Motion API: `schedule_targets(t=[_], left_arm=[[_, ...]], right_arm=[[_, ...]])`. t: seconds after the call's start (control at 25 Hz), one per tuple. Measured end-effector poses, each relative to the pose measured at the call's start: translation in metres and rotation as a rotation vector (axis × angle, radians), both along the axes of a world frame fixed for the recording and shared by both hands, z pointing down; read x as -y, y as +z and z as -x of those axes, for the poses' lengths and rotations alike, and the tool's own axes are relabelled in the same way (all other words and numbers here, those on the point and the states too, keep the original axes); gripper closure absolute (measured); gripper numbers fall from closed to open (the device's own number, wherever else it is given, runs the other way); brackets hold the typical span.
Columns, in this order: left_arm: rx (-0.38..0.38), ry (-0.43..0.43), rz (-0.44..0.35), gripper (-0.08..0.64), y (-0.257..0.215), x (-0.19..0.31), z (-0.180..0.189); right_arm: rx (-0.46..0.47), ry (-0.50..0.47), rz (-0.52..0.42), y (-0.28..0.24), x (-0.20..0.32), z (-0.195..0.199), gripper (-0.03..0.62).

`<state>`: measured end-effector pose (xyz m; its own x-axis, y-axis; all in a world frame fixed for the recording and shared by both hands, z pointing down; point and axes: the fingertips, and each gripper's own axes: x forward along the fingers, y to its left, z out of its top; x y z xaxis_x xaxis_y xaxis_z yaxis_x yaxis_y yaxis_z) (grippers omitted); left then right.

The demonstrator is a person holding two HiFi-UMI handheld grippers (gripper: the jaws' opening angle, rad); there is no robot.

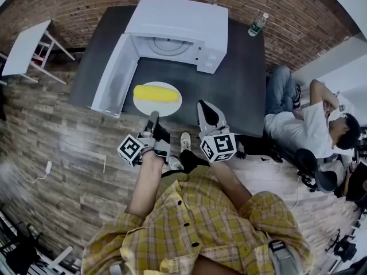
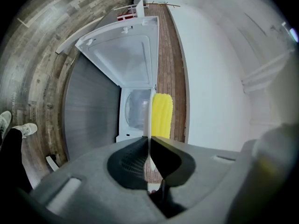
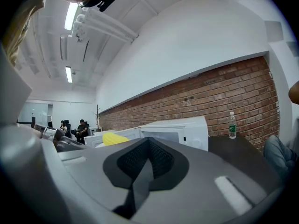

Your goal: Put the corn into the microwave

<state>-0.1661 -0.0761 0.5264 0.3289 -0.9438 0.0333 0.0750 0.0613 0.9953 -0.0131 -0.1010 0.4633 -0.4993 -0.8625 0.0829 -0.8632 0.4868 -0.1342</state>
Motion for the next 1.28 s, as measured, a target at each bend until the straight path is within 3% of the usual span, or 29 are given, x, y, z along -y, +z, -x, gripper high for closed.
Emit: schedule_targets(t=[1.28], left_arm=[[0.034, 0.044, 0.067, 0.538, 0.04, 0.116, -0.013]], right_arm=[[0.013, -0.04, 0.029, 0.028, 0.106, 0.008, 0.597]])
